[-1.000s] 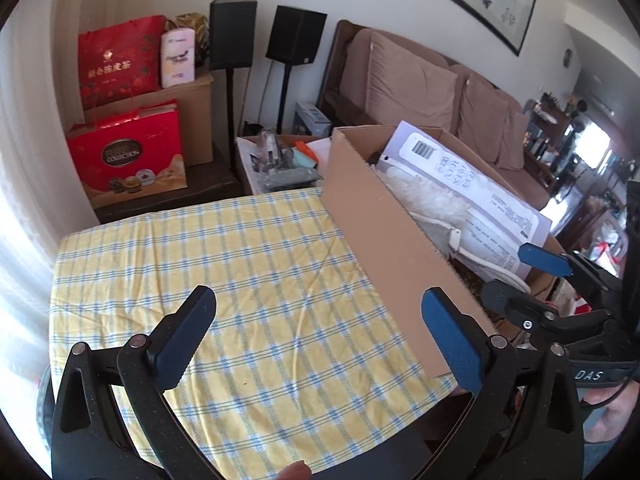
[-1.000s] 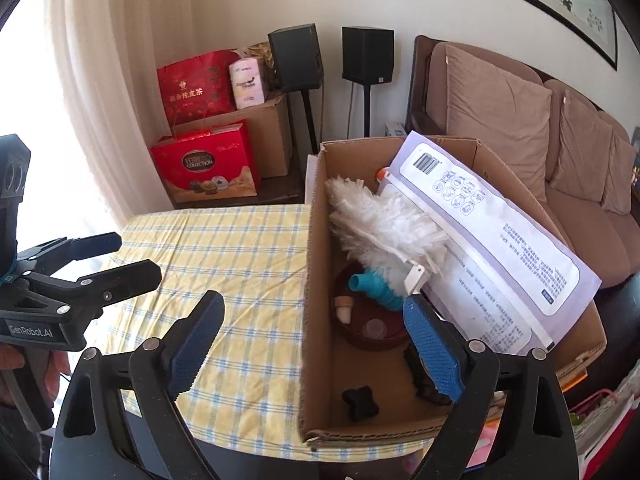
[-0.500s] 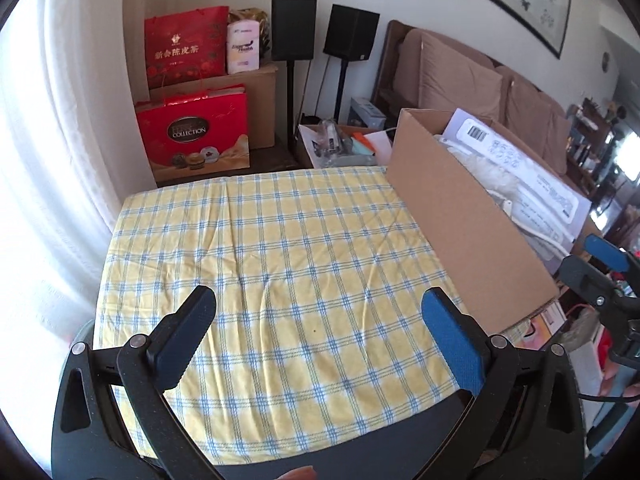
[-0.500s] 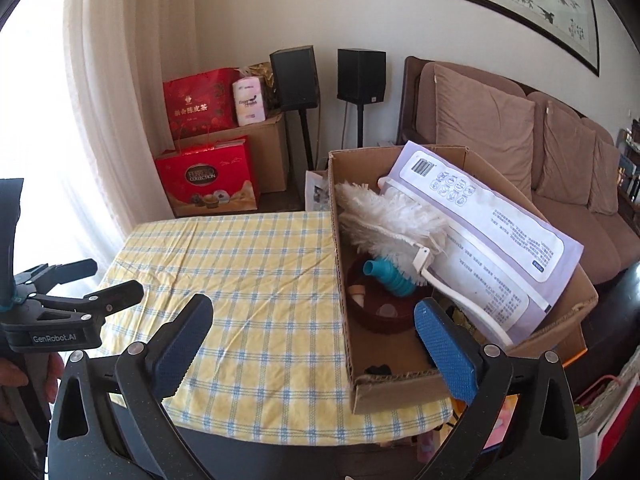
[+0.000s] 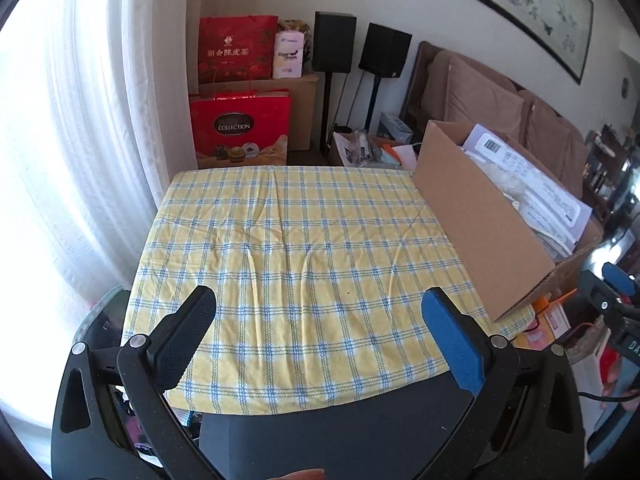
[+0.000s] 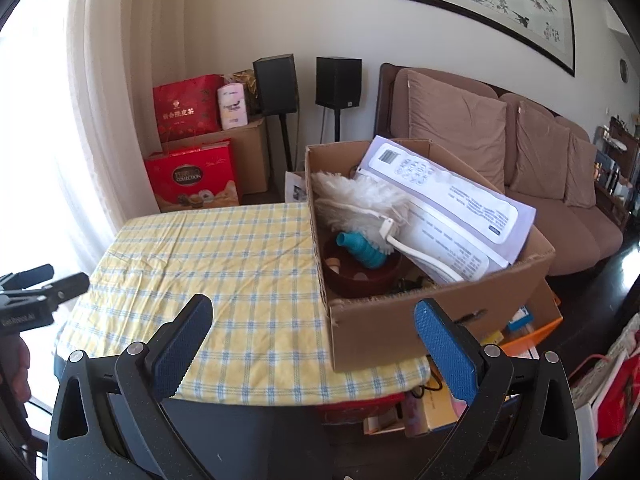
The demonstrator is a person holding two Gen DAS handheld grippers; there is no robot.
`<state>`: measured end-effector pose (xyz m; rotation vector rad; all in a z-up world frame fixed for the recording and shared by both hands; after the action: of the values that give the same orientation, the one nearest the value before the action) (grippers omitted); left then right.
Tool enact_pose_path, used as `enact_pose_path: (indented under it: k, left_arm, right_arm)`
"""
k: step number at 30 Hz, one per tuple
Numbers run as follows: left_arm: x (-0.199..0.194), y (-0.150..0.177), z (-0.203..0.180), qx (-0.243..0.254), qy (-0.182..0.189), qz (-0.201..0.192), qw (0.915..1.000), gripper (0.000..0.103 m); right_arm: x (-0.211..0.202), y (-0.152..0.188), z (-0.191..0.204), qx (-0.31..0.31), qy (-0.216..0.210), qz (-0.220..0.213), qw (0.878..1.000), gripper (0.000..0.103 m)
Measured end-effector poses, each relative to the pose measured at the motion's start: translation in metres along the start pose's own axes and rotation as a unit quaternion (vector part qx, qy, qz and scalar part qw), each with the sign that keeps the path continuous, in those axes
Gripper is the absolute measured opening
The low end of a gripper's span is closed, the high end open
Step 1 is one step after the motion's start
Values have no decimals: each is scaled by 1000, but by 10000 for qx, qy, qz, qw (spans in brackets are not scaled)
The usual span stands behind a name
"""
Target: Organize objects
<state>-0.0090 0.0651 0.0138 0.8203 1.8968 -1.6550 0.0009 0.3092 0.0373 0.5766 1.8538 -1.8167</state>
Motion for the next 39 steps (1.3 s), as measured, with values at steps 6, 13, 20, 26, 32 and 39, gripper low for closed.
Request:
enact_pose_path:
  k: [6, 13, 20, 26, 32, 39]
  left_arm:
    - [-17, 8, 3, -5, -125, -173, 9998, 103]
    - [-22, 14, 4, 32, -207, -215, 9996, 103]
    - [-28, 17, -1, 105, -230, -314, 9992, 103]
    - [-27, 18, 0, 78, -137, -284, 9995, 103]
    - [-28, 18, 1, -3, 5, -326, 9995, 103]
    - [-31, 17, 0, 7, -65, -378, 9993, 103]
  right_arm:
    - [-6, 12, 2, 21, -18, 1, 10000, 102]
    - [-11, 14, 3, 0, 67, -54, 10000, 102]
    - [-12, 14, 4, -32, 99, -106, 9999, 102]
    - [-10, 14, 7, -36, 98, -112, 9999, 102]
    - [-11, 13, 7, -17, 84, -138, 9999, 103]
    - [-12, 13, 6, 10, 111, -157, 9998, 103]
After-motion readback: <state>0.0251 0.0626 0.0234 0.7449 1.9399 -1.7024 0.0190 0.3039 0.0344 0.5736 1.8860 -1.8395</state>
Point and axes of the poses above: each gripper's, at about its wrist camera, not at the fingertips, and x roughly the way its jaws point, z to its left, y to its underside, the point moved 2 cm from there along x, roughly the way its jaws point, and after that the axes turned 1 degree about -x, right-handed, at the moved point
